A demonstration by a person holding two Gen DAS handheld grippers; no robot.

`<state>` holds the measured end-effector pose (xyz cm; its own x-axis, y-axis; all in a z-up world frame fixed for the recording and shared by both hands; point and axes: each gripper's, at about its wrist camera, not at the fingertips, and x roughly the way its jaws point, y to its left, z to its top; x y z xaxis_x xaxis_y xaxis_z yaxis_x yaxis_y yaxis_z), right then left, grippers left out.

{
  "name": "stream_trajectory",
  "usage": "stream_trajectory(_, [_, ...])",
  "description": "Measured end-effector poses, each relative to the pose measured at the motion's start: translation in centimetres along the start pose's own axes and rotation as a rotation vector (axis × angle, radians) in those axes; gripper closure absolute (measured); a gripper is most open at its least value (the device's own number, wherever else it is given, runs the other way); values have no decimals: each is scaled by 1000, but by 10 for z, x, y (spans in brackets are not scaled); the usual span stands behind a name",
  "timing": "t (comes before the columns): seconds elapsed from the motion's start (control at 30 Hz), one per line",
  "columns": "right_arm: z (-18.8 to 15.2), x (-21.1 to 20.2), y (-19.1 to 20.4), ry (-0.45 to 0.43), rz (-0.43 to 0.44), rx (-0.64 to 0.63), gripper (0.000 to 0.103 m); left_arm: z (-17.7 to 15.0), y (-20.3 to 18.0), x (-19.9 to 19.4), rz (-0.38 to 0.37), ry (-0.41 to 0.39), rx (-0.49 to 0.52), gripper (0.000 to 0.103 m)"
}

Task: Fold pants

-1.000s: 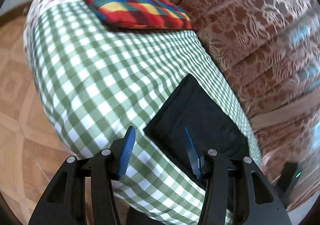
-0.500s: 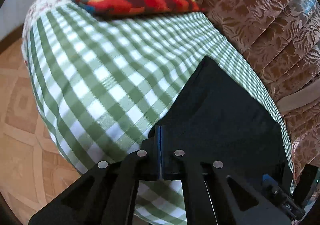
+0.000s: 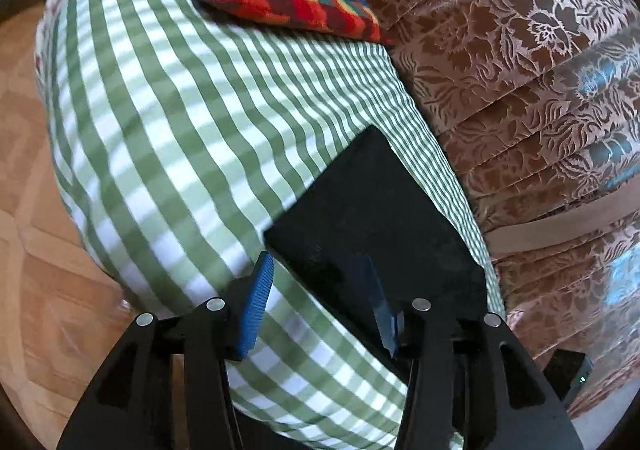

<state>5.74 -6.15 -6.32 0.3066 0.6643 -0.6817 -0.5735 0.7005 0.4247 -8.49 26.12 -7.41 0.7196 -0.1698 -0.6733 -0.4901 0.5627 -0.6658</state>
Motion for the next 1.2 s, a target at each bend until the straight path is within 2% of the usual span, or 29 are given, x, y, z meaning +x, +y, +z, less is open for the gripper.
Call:
stream_trajectory(0.13, [3, -39, -10, -85, -26, 23, 45, 2, -3, 21, 25, 25, -33, 57])
stream_trajectory(0.23, [-3, -63, -27, -125, -85, 56, 44, 3, -1, 31, 31, 10, -63, 57])
stream_trajectory(0.3, [-9, -76, -45, -139, -117, 98, 44, 3, -1, 35, 51, -1, -54, 75])
stream_trajectory(0.37, [-19, -86, -69, -145, -150, 166, 44, 3, -3, 37, 42, -5, -52, 84])
stream_trajectory(0.4, [-23, -89, -81, -142, -169, 202, 44, 3, -9, 34, 23, -25, -37, 86])
stream_trajectory(0.47, [-31, -93, -99, -133, -191, 256, 43, 1, -34, 24, -3, -82, 72, 86])
stream_trajectory(0.53, [-41, -92, -114, -119, -199, 304, 44, -4, -64, 16, -57, -103, 191, 87])
stream_trajectory(0.57, [-45, -91, -121, -118, -189, 331, 44, -10, -88, 13, -90, -108, 284, 87])
stream_trajectory(0.63, [-47, -92, -127, -134, -171, 353, 43, -24, -125, 11, -164, -94, 412, 87])
stream_trajectory(0.7, [-47, -92, -125, -133, -170, 341, 36, -46, -161, 13, -229, -68, 541, 87])
stream_trajectory(0.8, [-45, -93, -121, -130, -168, 327, 32, -89, -207, 28, -276, -11, 727, 88])
stream_trajectory(0.87, [-45, -96, -119, -131, -141, 338, 22, -113, -223, 39, -285, 23, 800, 89])
stream_trajectory(0.9, [-44, -99, -119, -139, -123, 349, 20, -121, -227, 42, -292, 39, 817, 89])
stream_trajectory(1.0, [-37, -106, -117, -174, -44, 376, 19, -144, -233, 51, -301, 84, 868, 89])
stream_trajectory(1.03, [-34, -108, -118, -185, 17, 401, 18, -148, -232, 51, -301, 94, 883, 91])
stream_trajectory(1.07, [-32, -109, -119, -192, 57, 417, 18, -154, -233, 52, -308, 109, 905, 100])
stream_trajectory(1.1, [-28, -109, -120, -196, 99, 432, 18, -161, -234, 53, -317, 122, 920, 103])
stream_trajectory(1.2, [-15, -98, -117, -170, 173, 442, 18, -171, -239, 59, -273, 107, 970, 103])
